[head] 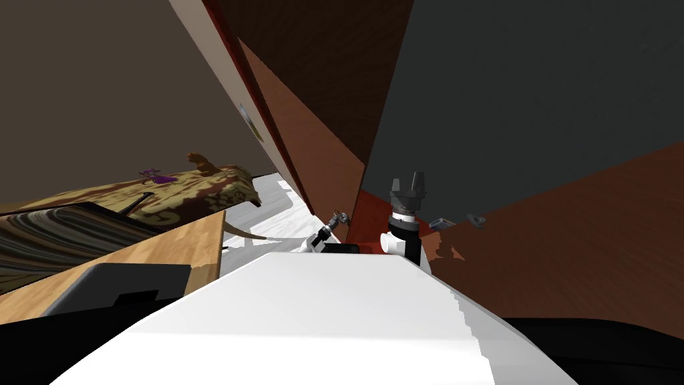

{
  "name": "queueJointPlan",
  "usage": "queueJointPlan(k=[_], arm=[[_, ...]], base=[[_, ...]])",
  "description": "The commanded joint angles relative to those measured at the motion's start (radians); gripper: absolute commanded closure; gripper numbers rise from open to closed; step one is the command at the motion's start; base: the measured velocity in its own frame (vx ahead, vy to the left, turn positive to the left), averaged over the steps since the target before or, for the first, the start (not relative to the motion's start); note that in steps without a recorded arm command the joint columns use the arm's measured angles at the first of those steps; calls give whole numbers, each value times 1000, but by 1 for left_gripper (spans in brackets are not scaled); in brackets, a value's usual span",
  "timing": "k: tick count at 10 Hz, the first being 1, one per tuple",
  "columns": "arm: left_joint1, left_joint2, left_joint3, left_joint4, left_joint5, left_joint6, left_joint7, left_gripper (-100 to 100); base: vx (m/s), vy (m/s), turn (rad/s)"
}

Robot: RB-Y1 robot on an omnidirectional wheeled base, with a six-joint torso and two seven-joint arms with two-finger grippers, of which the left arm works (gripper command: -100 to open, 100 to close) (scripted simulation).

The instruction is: Push the door open

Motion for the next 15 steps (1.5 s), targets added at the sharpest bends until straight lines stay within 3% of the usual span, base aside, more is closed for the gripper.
queueJointPlan(k=[1,6,8,9,11,15], arm=[[-7,6,22,-10,10,1,-10,100],[-10,10,82,1,37,4,-41,100],[-10,10,82,1,37,4,-41,100],[-11,9,110,6,50,6,-56,100],[-11,9,110,6,50,6,-56,100],[-13,1,166,16,76,9,-87,100]], base=[[122,-152,22],[127,-164,41],[47,-49,6],[86,-83,54],[65,-84,35],[98,-116,50]])
